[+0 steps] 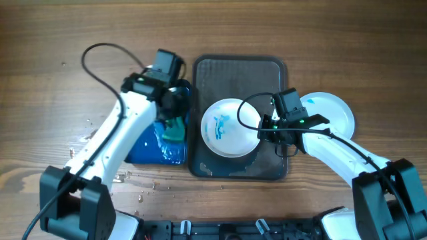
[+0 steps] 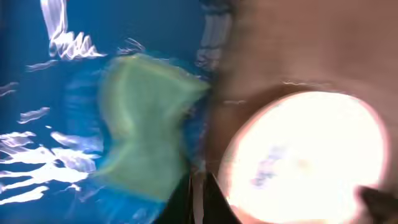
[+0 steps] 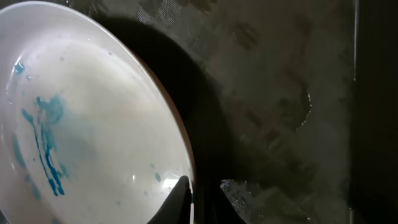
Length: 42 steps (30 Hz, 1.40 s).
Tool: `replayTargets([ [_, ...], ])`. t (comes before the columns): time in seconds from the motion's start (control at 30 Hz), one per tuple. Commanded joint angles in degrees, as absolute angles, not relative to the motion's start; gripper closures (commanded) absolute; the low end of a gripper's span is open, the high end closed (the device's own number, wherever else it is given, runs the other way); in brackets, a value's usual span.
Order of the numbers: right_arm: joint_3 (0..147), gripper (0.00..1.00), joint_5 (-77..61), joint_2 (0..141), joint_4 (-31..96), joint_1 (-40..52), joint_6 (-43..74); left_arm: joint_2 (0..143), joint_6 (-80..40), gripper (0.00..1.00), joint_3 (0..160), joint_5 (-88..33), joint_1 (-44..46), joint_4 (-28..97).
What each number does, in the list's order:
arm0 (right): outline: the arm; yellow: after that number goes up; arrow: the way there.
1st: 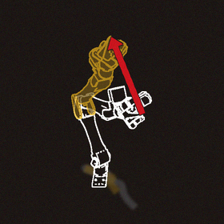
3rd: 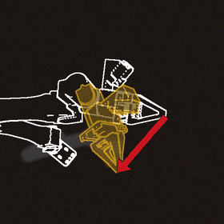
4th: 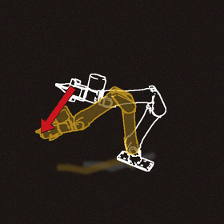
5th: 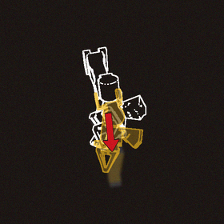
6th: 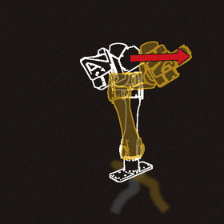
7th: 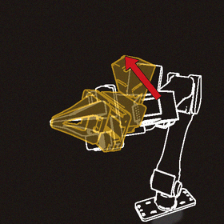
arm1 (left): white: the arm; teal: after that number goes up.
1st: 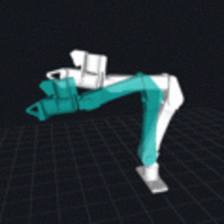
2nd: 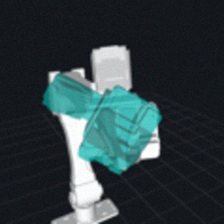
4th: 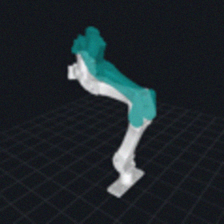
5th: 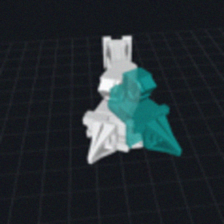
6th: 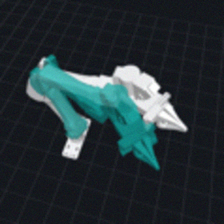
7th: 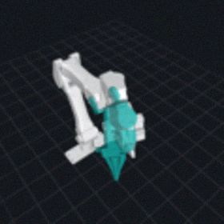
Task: Clean dirty plates on tray and stack at the side
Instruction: 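Dip the sponge in the blue tray and move it toward the plate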
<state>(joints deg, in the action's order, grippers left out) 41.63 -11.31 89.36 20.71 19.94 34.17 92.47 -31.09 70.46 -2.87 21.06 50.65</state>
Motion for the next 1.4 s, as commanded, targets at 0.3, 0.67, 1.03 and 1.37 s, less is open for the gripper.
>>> replayTargets([
  [0.3, 41.5, 0.9, -11.2, 89.3, 20.1, 20.1, 33.2, 98.7, -39.7, 0.82, 71.0, -6.5, 30.3, 47.3],
  [0.67, 41.5, 0.85, -11.6, 89.3, 19.7, 20.1, 33.2, 95.6, -29.9, 0.0, 69.0, -0.1, 15.4, 57.7],
  [1.03, 41.5, 0.84, -11.6, 89.3, 19.8, 20.1, 33.2, 97.2, -32.6, 0.71, 55.0, 0.3, 16.3, 36.4],
  [1.37, 41.5, 0.84, -11.6, 89.3, 20.2, 20.1, 33.2, 96.9, -30.0, 0.21, 55.4, -7.4, 16.3, 36.2],
])
